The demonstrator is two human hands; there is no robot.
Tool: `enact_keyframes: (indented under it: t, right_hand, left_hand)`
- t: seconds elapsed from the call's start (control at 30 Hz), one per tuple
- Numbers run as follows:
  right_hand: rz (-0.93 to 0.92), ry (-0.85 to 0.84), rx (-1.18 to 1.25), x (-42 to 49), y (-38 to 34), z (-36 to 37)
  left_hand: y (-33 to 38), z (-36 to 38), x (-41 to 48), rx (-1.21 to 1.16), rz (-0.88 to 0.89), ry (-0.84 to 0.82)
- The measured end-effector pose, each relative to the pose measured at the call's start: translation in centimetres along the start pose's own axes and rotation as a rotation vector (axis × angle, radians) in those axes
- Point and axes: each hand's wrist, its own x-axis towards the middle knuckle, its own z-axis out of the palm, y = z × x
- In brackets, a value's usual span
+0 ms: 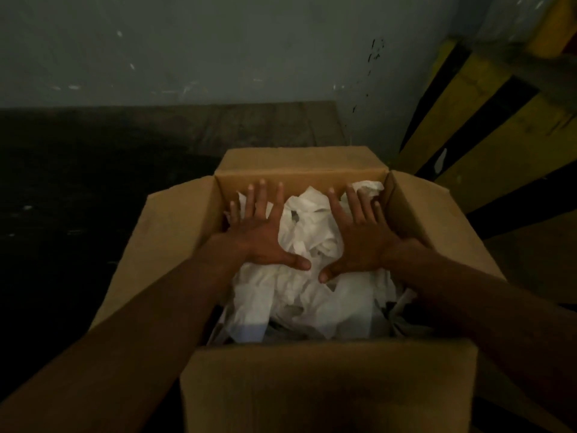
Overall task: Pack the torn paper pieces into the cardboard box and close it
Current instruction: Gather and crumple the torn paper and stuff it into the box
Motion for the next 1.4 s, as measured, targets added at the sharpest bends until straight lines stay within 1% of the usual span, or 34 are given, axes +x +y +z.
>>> enact_keyframes:
  t: [0.13,0.23,0.33,0.4,0.5,0.57,0.7,0.83,0.93,1.1,1.17,1.23,1.33,1.4]
  right_hand:
    - [-0.023,-0.003,0.034,1.6,0.4,3.1]
    - [-0.043,-0.018,0.095,2.2,0.4,4.1]
    - [-0.038,-0.065,0.159,2.7,0.8,5.0]
    - [-0.029,-0.092,0.178,2.9,0.9,5.4]
    - [-0.024,-0.155,0.223,3.2,1.2,5.8]
    - [-0.019,-0.189,0.231,3.2,1.2,5.8]
    - [-0.011,-0.205,0.223,2.9,1.1,5.0]
    - [-0.025,-0.218,0.128,2.3,1.4,3.0]
    - [-0.014,-0.194,0.128,1.5,1.4,1.3]
    - [0.02,-0.128,0.212,-1.1,0.4,-2.3]
    - [0.051,-0.11,0.194,-2.2,-0.1,-3.0]
    - [0.052,-0.109,0.097,-3.4,-0.4,-2.3]
    - [0.053,-0.072,-0.031,-5.4,-0.7,1.0]
    - [0.114,-0.126,-0.014,-6.3,-1.1,3.1]
  left_hand:
    - [-0.7,3.8,1.1,0.07,0.006,0.039]
    - [-1.3,6.5,1.6,0.122,-0.029,0.11]
    - [-1.6,7.5,2.0,0.131,-0.038,0.114]
    - [-1.8,7.3,2.1,0.115,-0.016,0.06]
    - [-2.1,7.3,2.1,0.024,-0.016,-0.079]
    - [-2.2,7.3,2.0,-0.013,-0.03,-0.114]
    - [-1.9,6.5,1.5,0.011,-0.041,-0.1]
    - [-1.2,4.3,0.8,0.1,-0.049,-0.035]
    - [-0.4,1.0,0.2,0.033,-0.043,-0.107]
    - [0.1,-3.5,-2.0,-0.046,-0.01,-0.041]
    - [-0.2,-4.6,-3.3,-0.063,-0.034,-0.081]
    - [-0.6,-4.6,-4.7,0.013,-0.014,-0.14]
    - [-0.9,-1.4,-6.9,0.125,0.07,-0.149]
    - [-0.7,0.9,-7.8,0.131,0.091,-0.155]
